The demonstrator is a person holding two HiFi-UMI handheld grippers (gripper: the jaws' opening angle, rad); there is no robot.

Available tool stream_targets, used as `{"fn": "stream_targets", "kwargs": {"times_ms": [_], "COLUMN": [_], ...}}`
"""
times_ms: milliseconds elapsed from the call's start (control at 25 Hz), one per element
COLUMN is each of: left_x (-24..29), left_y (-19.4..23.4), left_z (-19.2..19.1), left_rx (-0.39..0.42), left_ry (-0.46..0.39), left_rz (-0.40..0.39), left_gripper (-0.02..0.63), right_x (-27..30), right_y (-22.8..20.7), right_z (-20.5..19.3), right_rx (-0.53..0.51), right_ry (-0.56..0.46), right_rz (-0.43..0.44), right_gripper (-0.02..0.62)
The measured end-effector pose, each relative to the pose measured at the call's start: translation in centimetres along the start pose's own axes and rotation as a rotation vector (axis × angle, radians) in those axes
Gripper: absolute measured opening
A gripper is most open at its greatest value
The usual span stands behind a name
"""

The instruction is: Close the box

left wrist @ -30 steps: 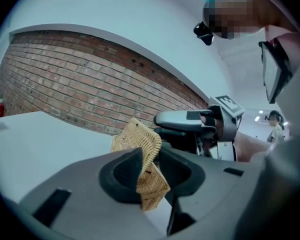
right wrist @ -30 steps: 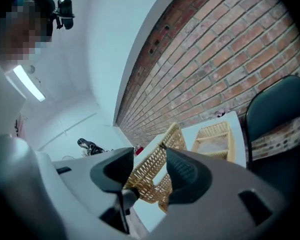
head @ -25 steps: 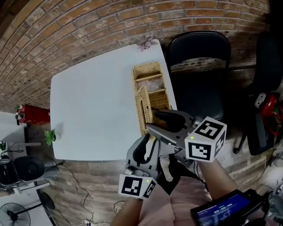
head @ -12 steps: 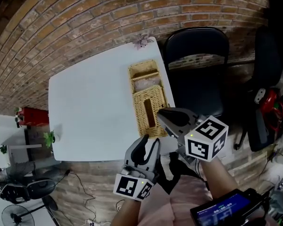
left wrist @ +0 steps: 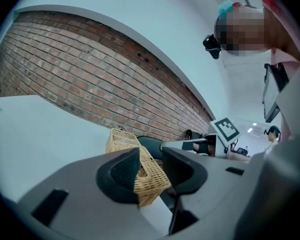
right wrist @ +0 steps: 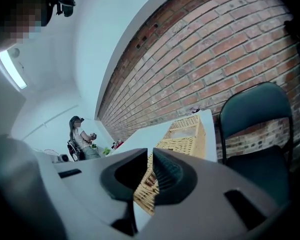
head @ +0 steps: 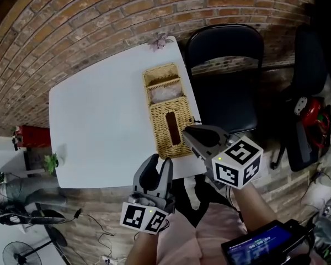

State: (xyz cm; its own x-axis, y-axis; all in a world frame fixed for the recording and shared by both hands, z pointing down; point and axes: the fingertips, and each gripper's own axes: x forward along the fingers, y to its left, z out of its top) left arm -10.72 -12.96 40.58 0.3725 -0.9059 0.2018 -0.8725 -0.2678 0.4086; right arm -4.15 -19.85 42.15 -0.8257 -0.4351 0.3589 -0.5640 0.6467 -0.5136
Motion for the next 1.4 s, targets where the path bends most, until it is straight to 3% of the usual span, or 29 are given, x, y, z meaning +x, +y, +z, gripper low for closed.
{"fn": "stream_targets", "kwargs": {"times_ms": [120, 280, 640, 920, 1400], "left_x": [-0.1, -0.4, -0.6, -0.8, -0.4], "left_y": [0.1, -0.3, -2.7, -4.9, -5.4], "left_z": [1.1, 5.1, 15.8, 19.1, 18.8], "left_rx": [0.016, 0.059, 0.254, 0.355, 0.358], "left_ry": [-0.029, -0.117, -0.297, -0.369, -0.361], "left_rz": [0.005, 0.024, 0.171, 0.177, 0.178], "left_gripper": [0.146, 0.144, 0.029, 0.02, 0.02], "right_x": [-0.6, -2.7, -8.7, -11.2, -12.0], "right_y": [0.0, 0.4, 4.6, 5.8, 5.8], "right_z": [0.7, 4.0, 13.0, 15.4, 15.2], "right_rx": [-0.043, -0.181, -0.498, -0.566, -0.589], "right_ry": [-0.025, -0.111, -0.355, -0.435, -0.45], "right_rz": [-0.027, -0.126, -0.29, -0.336, -0.358], "right_gripper": [0.034, 0.031, 0.002, 0.0, -0.002]}}
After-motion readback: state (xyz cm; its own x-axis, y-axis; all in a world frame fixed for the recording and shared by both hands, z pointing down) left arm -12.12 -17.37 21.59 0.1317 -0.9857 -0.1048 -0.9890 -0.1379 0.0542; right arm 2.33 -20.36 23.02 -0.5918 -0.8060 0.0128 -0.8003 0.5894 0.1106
